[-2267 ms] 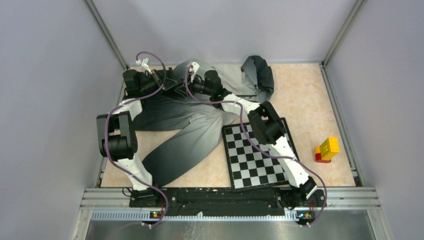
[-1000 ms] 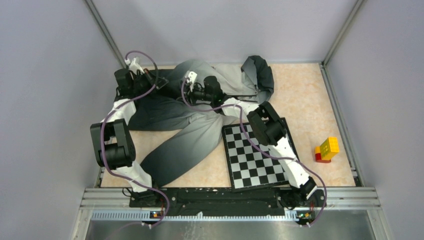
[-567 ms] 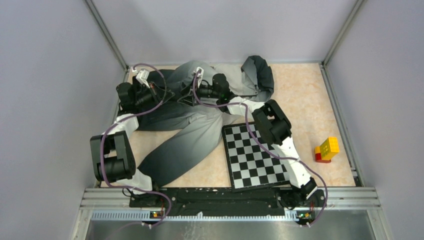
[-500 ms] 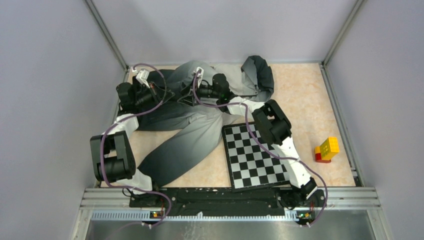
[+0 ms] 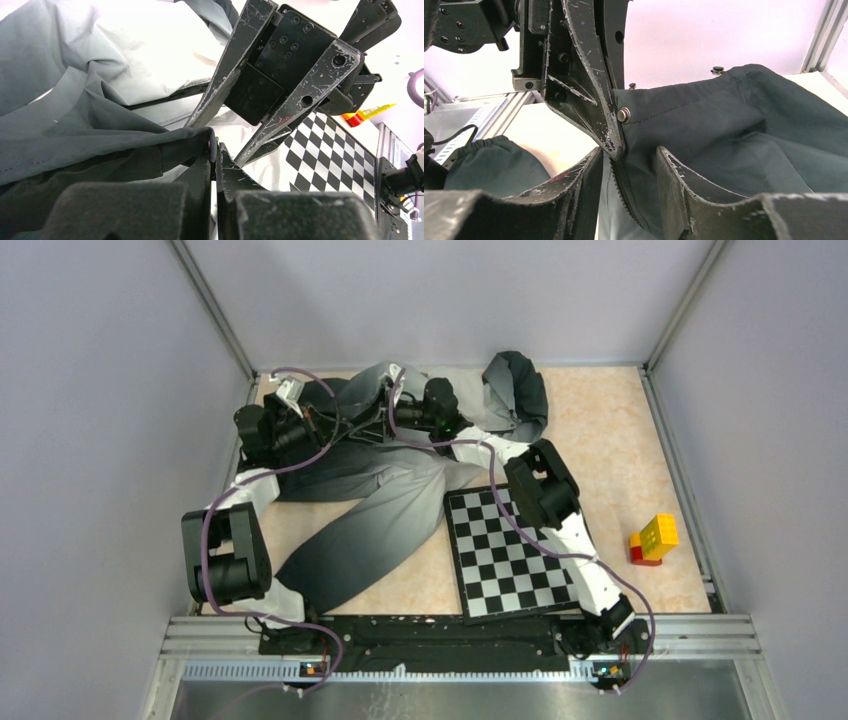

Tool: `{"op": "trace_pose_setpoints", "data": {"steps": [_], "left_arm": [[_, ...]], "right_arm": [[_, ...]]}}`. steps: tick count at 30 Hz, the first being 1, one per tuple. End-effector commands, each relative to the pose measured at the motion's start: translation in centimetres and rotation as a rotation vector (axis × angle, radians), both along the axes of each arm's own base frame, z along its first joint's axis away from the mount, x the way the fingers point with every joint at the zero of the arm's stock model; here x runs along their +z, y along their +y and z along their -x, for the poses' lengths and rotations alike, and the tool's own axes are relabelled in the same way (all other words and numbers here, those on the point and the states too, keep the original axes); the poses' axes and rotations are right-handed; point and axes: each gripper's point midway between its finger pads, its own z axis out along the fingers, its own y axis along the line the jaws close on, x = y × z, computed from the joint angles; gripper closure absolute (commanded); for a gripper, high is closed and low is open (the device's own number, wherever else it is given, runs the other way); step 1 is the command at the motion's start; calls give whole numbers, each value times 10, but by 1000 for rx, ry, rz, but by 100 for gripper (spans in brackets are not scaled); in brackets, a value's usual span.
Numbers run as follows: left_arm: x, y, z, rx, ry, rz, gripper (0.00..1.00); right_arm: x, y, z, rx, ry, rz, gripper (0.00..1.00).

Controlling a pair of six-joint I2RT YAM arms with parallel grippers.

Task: Zip up the jacket

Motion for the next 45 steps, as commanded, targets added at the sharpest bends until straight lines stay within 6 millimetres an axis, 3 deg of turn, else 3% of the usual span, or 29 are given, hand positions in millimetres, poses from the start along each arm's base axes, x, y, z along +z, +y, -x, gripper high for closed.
{"op": "trace_pose_setpoints", "data": {"steps": [1,7,11,15,19,20,24,29,33,39,43,45], "left_arm": [[16,-7,7,-65,-75,8,100],[19,-8,8,-74,-67,19,100],[15,-8,7,-75,-46,26,100],[14,-7,6,-62,-35,24,99],[14,5,-5,75,38,24,60],[15,10,-8,124,75,25,48],[26,43,-16,365,177,45,28],[34,108,-7,803,240,60,20],[4,160,7,1091,389,61,14],[-41,191,-1,1157,568,174,18],[-53,209,-22,1196,553,218,26],[-46,207,-38,1149,486,256,32]], "right_arm": [[9,11,3,20,-64,-26,59],[4,18,3,17,-69,-12,58],[8,20,-4,-13,-68,-27,65],[11,19,-13,-70,-68,-30,100],[10,15,-28,-152,-61,-25,100],[9,14,-31,-167,-58,-22,100],[10,9,-42,-224,-54,-18,100],[10,3,-56,-291,-32,-12,100],[10,-2,-62,-315,-30,-13,100],[14,-13,-75,-351,-7,-29,100],[19,-22,-84,-370,-3,-49,100],[22,-25,-88,-381,-3,-56,100]]}}
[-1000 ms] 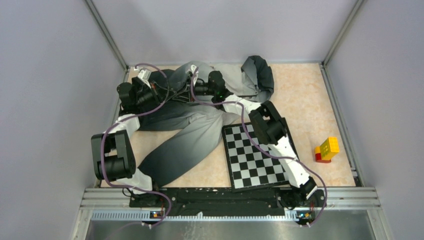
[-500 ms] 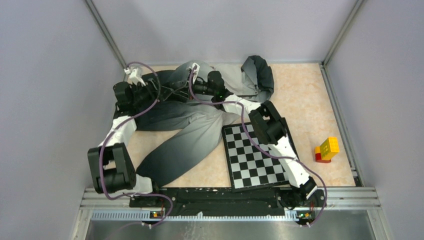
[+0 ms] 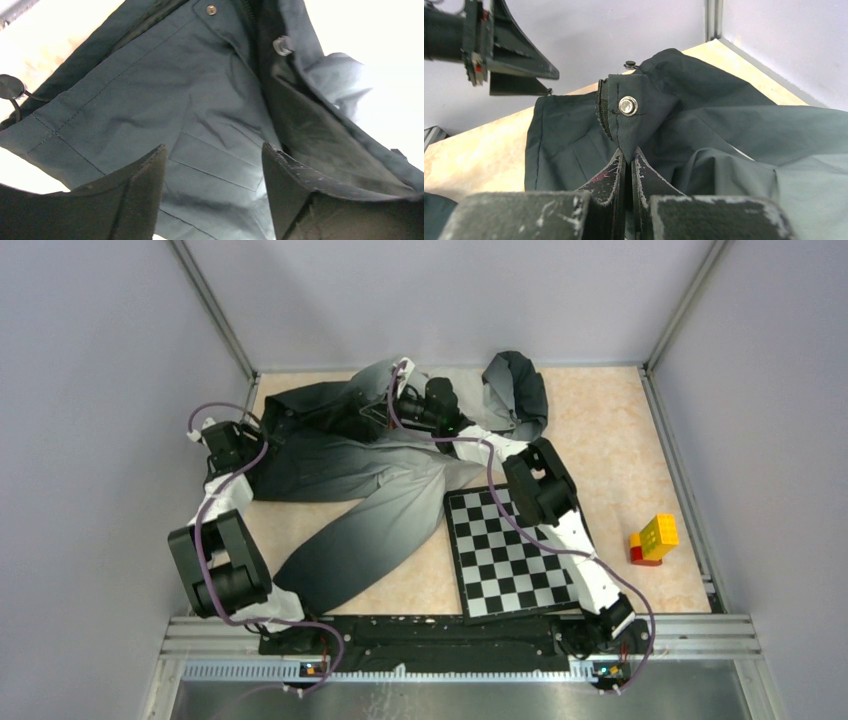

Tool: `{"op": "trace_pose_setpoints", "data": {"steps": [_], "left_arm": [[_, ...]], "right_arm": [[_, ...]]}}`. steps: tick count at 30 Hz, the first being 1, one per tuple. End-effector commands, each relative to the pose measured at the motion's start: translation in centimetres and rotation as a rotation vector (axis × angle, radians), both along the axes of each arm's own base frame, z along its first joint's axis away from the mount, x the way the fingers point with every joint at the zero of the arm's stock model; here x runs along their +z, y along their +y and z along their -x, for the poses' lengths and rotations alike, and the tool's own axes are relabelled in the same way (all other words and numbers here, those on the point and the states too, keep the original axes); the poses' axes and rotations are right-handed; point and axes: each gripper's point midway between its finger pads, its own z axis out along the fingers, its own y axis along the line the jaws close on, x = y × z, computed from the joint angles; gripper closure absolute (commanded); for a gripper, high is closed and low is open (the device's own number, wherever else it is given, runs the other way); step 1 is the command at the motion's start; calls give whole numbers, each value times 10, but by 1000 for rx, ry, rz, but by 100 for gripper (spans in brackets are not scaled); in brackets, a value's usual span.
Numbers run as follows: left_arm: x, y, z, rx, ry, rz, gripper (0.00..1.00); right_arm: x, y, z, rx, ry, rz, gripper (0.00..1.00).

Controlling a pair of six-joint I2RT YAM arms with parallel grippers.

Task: Zip up the jacket

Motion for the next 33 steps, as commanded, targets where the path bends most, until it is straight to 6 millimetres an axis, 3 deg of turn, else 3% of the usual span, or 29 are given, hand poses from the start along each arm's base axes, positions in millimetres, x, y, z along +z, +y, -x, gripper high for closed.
{"op": "trace_pose_setpoints", "data": {"steps": [1,5,10,14,18,25,33], "left_arm": [[35,10,-41,9,-205,9,34],[9,21,-66,64,-185,87,45],[7,29,-96,78,-315,110,57],[4,38,-117,68,-361,14,51],[-16,43,-133,59,-347,8,44],[-28,41,-164,-32,-380,-35,52],[-45,47,-179,-55,-346,-120,57]], "right_arm": [[49,-16,-14,-44,-72,-78,100],[47,-21,-22,-69,-72,-74,100],[46,-21,-23,-72,-70,-75,100],[46,-21,-23,-73,-75,-75,100],[46,-21,-23,-73,-75,-76,100],[46,-22,-24,-72,-77,-79,100],[46,-21,-23,-67,-75,-82,100]]}}
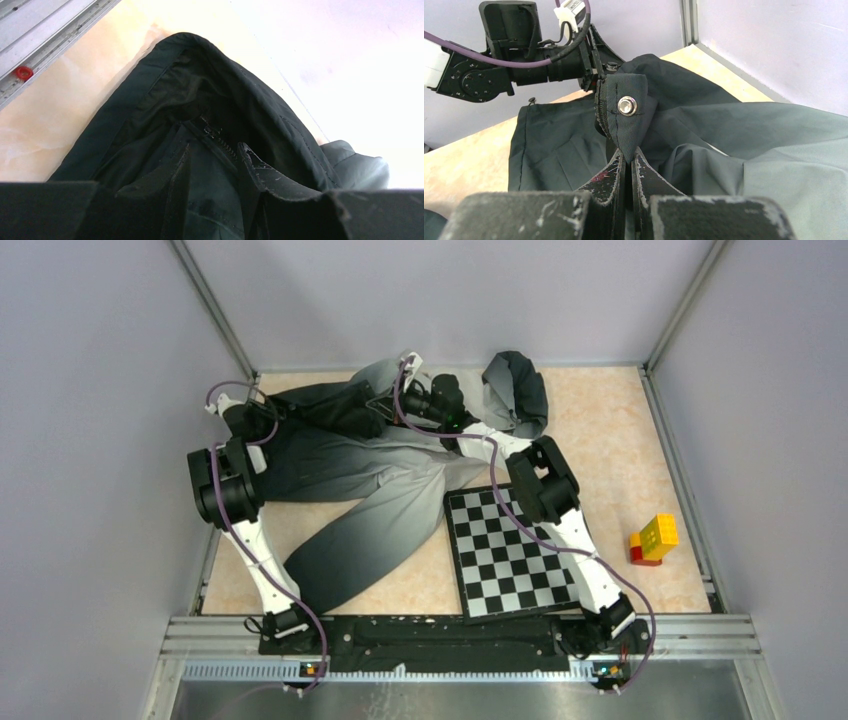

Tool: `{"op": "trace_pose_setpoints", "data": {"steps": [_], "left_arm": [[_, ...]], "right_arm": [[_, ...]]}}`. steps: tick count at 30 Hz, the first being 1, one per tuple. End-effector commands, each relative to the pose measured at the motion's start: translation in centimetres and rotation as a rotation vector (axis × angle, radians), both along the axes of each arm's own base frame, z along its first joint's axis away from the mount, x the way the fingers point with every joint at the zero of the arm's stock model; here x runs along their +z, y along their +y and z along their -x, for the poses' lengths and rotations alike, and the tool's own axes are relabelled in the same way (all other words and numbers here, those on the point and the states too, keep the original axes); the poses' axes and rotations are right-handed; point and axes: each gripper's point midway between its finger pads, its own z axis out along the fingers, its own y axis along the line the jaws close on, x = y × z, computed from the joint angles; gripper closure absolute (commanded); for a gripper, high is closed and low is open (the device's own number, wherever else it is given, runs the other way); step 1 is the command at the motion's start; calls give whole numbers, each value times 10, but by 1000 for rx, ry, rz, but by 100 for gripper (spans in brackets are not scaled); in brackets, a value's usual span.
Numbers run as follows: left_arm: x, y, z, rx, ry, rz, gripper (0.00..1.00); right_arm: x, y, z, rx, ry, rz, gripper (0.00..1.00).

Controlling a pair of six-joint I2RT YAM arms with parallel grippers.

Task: Zip up the jacket

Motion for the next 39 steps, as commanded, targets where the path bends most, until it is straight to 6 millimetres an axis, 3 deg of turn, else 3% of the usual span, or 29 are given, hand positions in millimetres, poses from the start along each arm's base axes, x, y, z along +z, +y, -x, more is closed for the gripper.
{"op": "trace_pose_setpoints", "data": {"steps": [1,11,18,21,27,30,35,39], "left_arm": [[17,6,-15,-16,-64,-94,57],[-3,9,-18,7,-40,-63,55],[-10,8,-24,8,-26,-23,45],[-18,11,-23,59,21,-21,37],[-49,30,-20,229,256,-26,38],[-53,31,-24,244,291,-33,38],[-49,27,-28,220,286,-34,38],[-14,10,-36,45,184,-143,33]], "right_arm": [[43,-4,-2,-5,-82,-64,100],[43,-6,-3,-5,-79,-67,100],[43,-7,-4,-10,-80,-69,100],[43,-7,-4,-10,-80,-69,100],[43,-7,-5,-14,-80,-69,100],[42,-7,-5,-15,-80,-65,100],[41,-7,-6,-19,-80,-64,100],[42,-7,-6,-14,-78,-64,100]]}}
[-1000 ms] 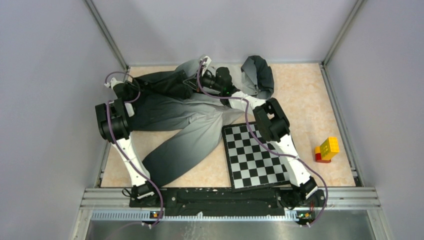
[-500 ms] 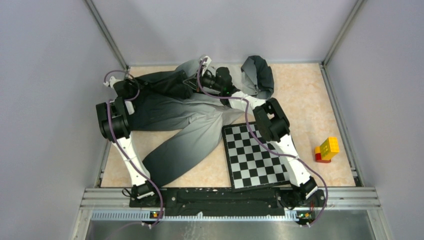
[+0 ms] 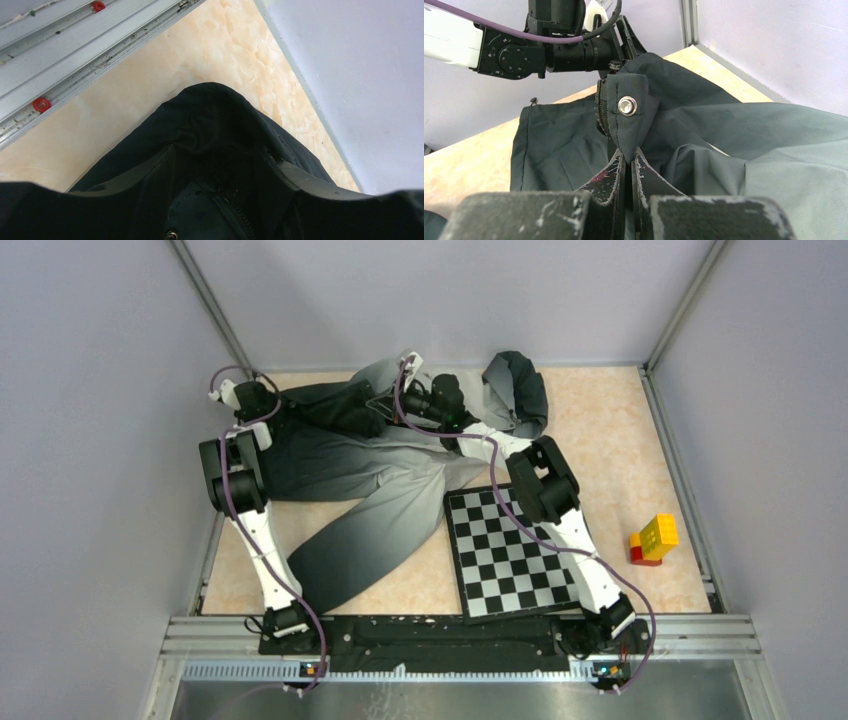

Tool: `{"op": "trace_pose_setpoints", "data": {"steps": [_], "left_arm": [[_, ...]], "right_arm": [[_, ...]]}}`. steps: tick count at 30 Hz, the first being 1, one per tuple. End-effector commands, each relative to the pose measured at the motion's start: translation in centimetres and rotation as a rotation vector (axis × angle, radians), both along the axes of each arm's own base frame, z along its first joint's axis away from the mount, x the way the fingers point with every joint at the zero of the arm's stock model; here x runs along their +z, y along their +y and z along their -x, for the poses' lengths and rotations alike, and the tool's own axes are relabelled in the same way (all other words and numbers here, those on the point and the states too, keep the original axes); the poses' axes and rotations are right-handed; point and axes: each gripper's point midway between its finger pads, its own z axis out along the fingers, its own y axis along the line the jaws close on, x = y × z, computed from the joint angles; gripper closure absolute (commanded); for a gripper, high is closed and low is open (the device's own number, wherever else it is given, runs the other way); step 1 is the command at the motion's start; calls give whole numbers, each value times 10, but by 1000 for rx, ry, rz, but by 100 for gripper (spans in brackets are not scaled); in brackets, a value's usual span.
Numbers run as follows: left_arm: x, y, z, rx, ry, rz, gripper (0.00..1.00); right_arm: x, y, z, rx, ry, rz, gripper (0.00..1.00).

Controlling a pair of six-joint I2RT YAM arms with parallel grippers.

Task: Zip up the jacket

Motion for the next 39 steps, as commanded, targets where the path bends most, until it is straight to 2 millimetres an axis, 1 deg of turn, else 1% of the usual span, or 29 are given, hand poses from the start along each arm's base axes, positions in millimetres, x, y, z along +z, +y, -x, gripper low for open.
{"op": "trace_pose_setpoints", "data": {"steps": [1,2,5,10,12,14,15,16,19,21,24,26,29,33,36,39], "left_arm": [[11,-16,8,-168,6,-91,32],[14,-18,13,-184,-1,-94,30],[36,-26,21,-250,-92,-99,29],[70,-35,33,-293,-160,-122,31],[80,-35,37,-274,-174,-104,36],[85,-34,44,-229,-183,-62,41],[81,-34,49,-196,-167,-23,43],[75,-32,54,-155,-143,19,42],[59,-37,69,-75,-102,168,42],[44,-44,76,-30,-68,289,43],[32,-53,81,3,-68,409,43],[25,-59,80,4,-78,461,44],[16,-62,75,-2,-71,497,46],[6,-59,70,14,-84,513,49],[4,-56,62,14,-114,500,52],[4,-56,49,-15,-155,499,57]], "right_arm": [[41,-7,-5,-14,-81,-57,100],[41,-7,-5,-14,-82,-57,100],[41,-7,-5,-13,-82,-56,100],[42,-7,-4,-10,-79,-59,100],[42,-7,-4,-8,-80,-58,100],[42,-7,-3,-6,-79,-57,100],[42,-7,-3,-6,-81,-56,100],[42,-7,-3,-6,-81,-56,100],[43,-7,-3,-4,-82,-59,100],[43,-7,-2,-3,-81,-60,100],[43,-7,-2,-3,-82,-60,100],[43,-7,-2,-3,-83,-59,100],[43,-7,-2,-3,-85,-59,100],[42,-7,-2,-3,-85,-60,100],[42,-7,-2,-3,-83,-61,100],[42,-7,-3,-3,-84,-61,100]]}}
